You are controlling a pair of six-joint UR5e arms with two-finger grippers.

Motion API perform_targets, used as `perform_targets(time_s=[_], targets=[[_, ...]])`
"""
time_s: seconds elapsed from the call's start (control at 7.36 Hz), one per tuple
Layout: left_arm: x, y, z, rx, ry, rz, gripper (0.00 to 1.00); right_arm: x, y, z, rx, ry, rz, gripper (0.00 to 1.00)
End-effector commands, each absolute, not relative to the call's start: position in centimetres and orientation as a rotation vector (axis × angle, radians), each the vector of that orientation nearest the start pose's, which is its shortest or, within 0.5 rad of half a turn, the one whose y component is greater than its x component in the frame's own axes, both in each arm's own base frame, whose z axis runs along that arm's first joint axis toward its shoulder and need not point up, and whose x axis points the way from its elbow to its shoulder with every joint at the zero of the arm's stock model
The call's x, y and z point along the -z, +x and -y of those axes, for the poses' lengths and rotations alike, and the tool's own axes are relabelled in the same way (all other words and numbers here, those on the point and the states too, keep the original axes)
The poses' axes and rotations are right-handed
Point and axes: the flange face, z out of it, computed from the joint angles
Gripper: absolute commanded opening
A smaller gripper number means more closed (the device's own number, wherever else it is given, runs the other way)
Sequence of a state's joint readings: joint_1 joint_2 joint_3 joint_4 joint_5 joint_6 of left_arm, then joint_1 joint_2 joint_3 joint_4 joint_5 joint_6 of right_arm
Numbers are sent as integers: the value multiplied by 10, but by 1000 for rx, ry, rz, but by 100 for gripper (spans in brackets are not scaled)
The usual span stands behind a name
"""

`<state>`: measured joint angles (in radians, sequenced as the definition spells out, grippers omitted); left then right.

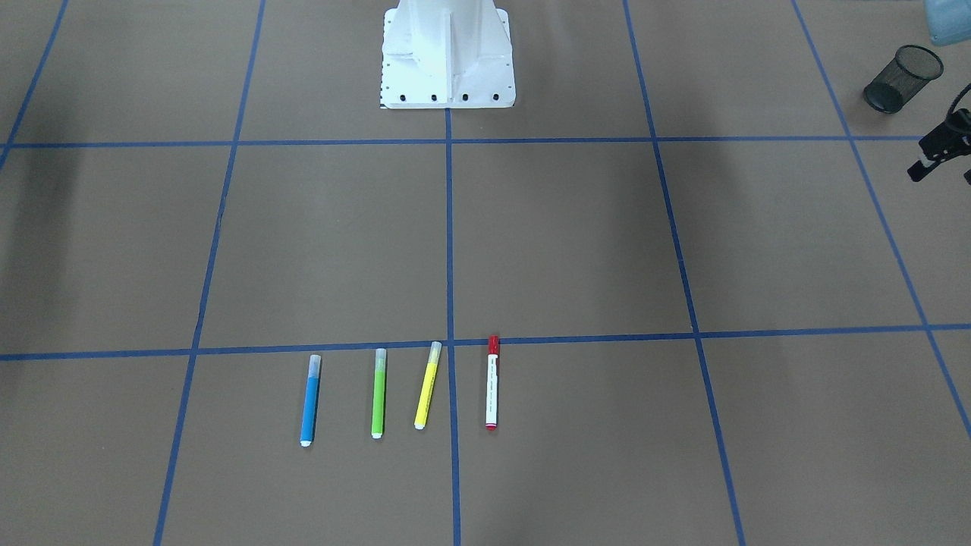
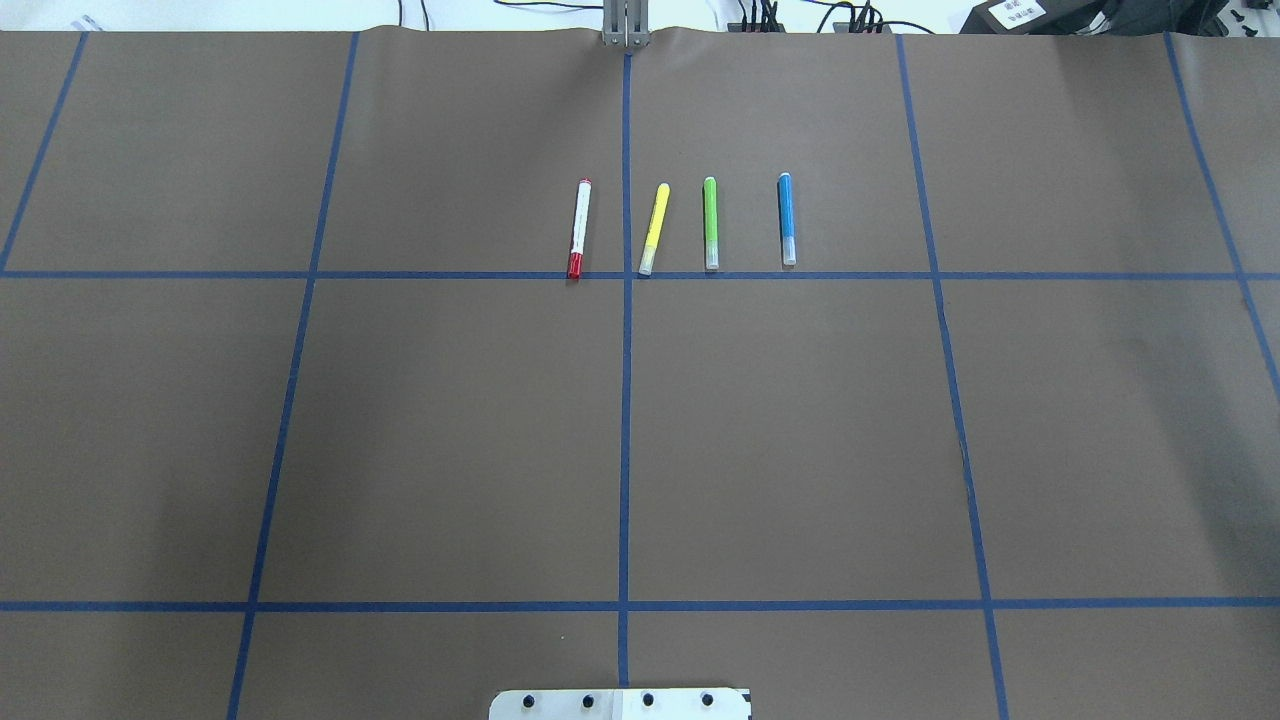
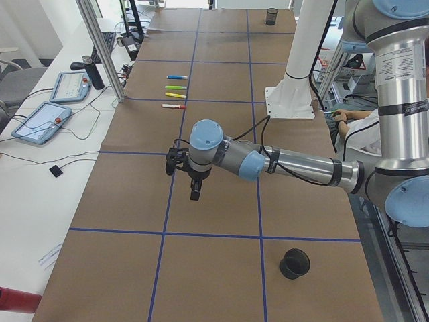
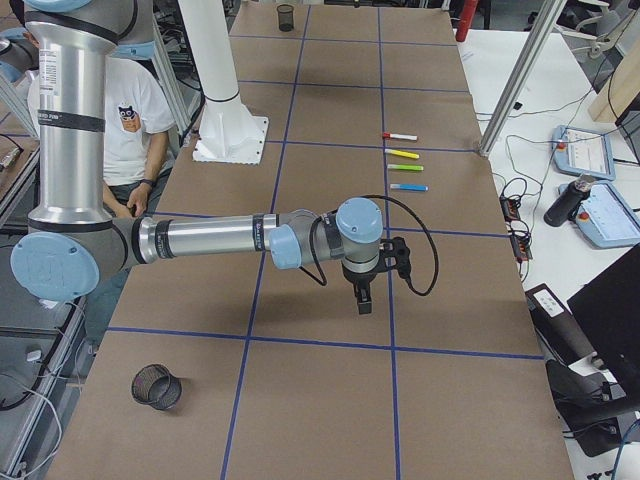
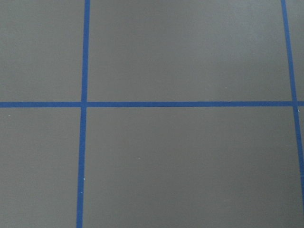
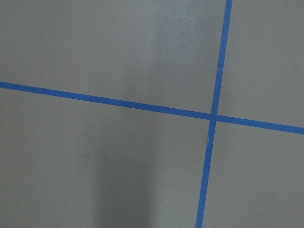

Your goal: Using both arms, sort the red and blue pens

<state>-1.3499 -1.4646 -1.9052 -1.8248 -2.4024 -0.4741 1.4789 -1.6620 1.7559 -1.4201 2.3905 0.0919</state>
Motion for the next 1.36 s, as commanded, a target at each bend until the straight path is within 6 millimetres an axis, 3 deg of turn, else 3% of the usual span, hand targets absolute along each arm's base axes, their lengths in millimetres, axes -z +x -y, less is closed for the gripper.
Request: perform_targets(time_s=[0.0,0.14,0.41,0.54,0.68,0.95,1.09,1.22], targets=[[-449,75,492,-5,207,-965,100,-592,17,463,109,154,844,100],[-428,113,501,-75,211,-970,100,-597,16,455,117,161,850,100],[-373,219,532,-163,222,-904,100,-595,-25,458,207,148,849,100],[-340,258,550,-198,200,-904,100,-591,-32,460,219,149,851,100],[-319,284,565,-210,183,-882,99,-591,-32,459,220,148,857,100],[-279,388,597,-244,147,-860,99,-589,-38,459,246,151,861,100],[-268,412,617,-229,151,-841,99,-587,-40,459,250,153,860,100],[-267,455,636,-256,154,-851,98,-586,-40,459,248,155,861,100]])
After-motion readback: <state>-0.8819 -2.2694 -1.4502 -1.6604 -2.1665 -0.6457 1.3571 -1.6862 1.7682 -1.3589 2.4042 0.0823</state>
